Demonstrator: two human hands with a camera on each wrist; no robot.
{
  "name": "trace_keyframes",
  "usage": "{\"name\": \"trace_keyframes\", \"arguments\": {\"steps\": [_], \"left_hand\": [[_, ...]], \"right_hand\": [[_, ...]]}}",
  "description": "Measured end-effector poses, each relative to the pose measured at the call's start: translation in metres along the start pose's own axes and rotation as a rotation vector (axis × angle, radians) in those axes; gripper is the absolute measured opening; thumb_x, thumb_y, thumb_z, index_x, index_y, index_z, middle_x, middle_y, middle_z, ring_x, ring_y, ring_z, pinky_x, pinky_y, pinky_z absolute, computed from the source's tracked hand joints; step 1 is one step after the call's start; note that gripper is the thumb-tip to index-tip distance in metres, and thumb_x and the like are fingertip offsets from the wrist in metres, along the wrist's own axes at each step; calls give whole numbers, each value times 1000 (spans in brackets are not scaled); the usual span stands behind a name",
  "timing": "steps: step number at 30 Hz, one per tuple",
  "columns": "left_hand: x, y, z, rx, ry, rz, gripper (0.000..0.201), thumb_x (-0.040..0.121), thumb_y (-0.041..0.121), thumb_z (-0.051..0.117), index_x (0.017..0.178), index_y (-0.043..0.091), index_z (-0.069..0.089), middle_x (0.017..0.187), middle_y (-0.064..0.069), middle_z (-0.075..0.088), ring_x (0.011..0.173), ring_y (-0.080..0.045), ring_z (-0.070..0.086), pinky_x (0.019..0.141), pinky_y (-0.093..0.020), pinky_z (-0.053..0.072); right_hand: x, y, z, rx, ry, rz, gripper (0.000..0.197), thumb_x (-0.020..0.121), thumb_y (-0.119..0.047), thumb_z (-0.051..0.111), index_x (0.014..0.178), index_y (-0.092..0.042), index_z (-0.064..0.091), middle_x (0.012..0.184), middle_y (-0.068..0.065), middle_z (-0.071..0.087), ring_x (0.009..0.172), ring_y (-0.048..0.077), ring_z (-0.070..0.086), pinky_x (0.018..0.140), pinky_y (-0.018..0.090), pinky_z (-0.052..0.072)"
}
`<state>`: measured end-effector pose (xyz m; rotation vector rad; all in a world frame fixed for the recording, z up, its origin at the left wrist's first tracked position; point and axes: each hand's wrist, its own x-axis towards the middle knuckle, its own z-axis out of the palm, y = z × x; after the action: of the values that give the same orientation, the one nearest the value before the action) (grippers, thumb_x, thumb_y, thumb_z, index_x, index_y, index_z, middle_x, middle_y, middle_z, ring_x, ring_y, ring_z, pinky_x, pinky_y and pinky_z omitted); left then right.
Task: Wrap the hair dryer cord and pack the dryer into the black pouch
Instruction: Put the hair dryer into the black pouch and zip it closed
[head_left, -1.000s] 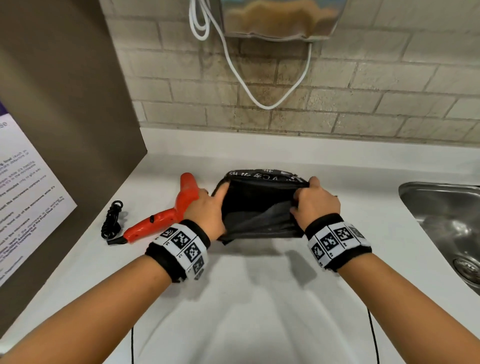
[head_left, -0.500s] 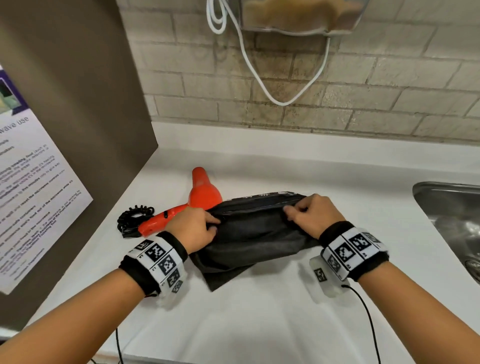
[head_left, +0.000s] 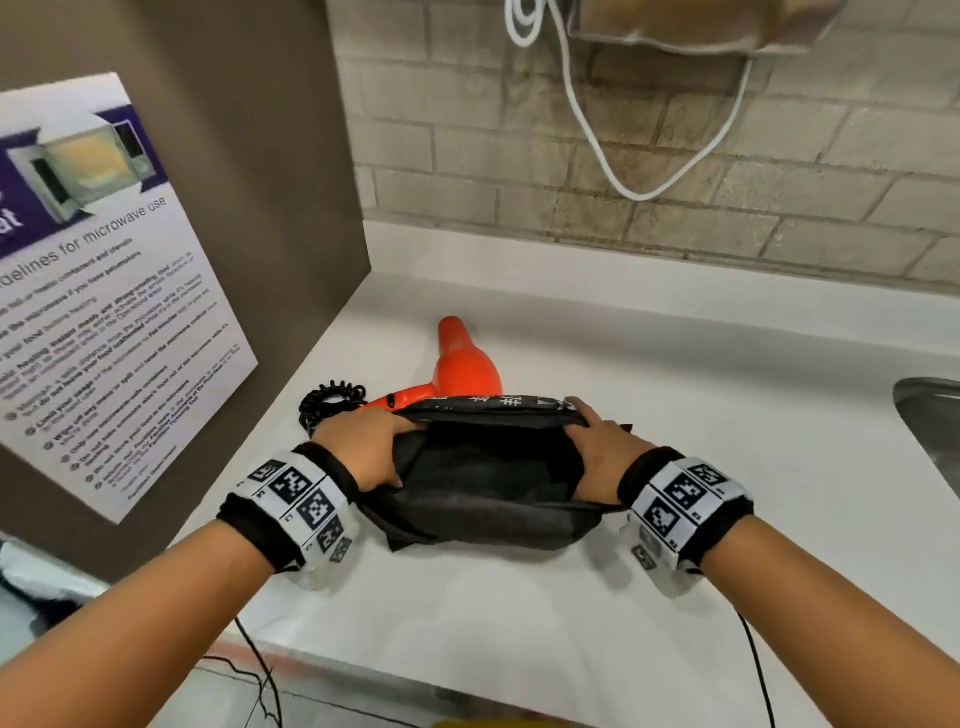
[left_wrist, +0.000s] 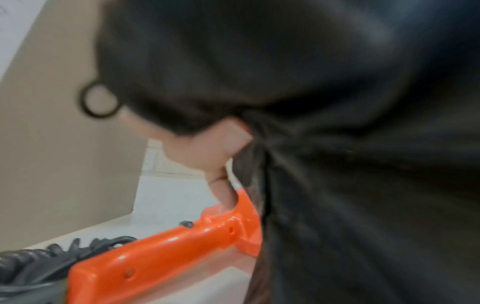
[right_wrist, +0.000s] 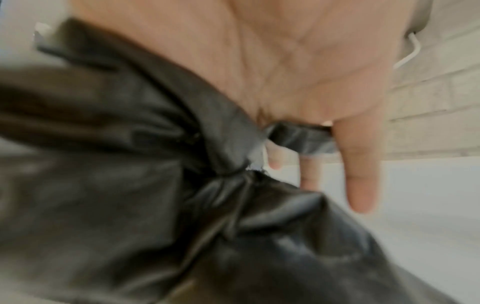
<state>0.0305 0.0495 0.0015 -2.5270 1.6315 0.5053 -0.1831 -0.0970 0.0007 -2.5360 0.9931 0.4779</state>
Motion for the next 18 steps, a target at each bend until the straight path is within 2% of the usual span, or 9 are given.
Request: {"name": "trace_keyframes", "arguments": {"steps": [2,4,6,9,10,12,15,16,18], "left_hand": [[0,-8,-5,-58,55,-25,69,71,28,73,133,37,44,129,-2,52,119,-24,50,98,-32,41],[0,-16,-1,-116,26,-43,76,66,29,77,134,27,43,125,-10,44,115,-30,51,100,-33,41],[-3,-21,6,-171,-56,-47,83,64,28,76,137,25,35,127,-12,33,111,-34,52,103,-34,41],[-4,-24,18,-287,-98,51,99,61,22,78,143,24,22,143,-8,24,125,-29,44,108,-32,36],[-4,-24,20,-331,-90,83,103,58,18,80,143,23,22,143,-6,30,127,-25,42,107,-30,37],[-5,-21,16,-381,-64,109,99,59,7,76,142,21,23,131,-4,47,120,-23,49,96,-26,43],[-8,-17,1,-496,26,166,84,64,1,64,138,22,32,117,0,54,108,-19,55,89,-25,46],[-9,-15,-7,-559,64,176,77,64,1,60,134,22,37,113,0,57,106,-19,56,87,-26,47],[-12,-14,-25,-678,132,146,63,64,2,55,124,21,45,103,-2,60,95,-19,58,75,-27,47]], "right_hand": [[2,-1,-5,126,60,-102,63,74,-11,64,133,-21,43,151,1,16,129,22,39,105,22,32],[3,-3,-9,210,100,-154,67,72,0,60,132,-27,46,143,2,31,125,21,42,98,16,33],[2,-4,-10,263,115,-183,72,70,4,58,131,-32,45,136,2,38,120,20,45,92,16,36],[6,-8,-7,232,112,-198,82,68,-1,61,137,-34,33,136,3,38,118,24,48,94,23,42],[7,-10,-6,200,107,-181,84,68,-3,62,139,-34,28,139,3,34,117,27,49,96,27,44],[9,-12,-6,147,109,-135,85,70,-8,62,141,-34,22,144,3,25,112,31,52,95,32,46],[13,-9,-13,165,157,-103,85,70,-7,60,141,-32,21,144,5,19,107,35,55,91,35,49],[14,-8,-18,211,201,-118,83,69,-6,60,140,-31,25,143,5,19,110,34,53,93,32,47],[15,-7,-30,319,328,-179,73,68,-8,61,135,-26,39,142,8,22,120,29,46,97,20,36]]}}
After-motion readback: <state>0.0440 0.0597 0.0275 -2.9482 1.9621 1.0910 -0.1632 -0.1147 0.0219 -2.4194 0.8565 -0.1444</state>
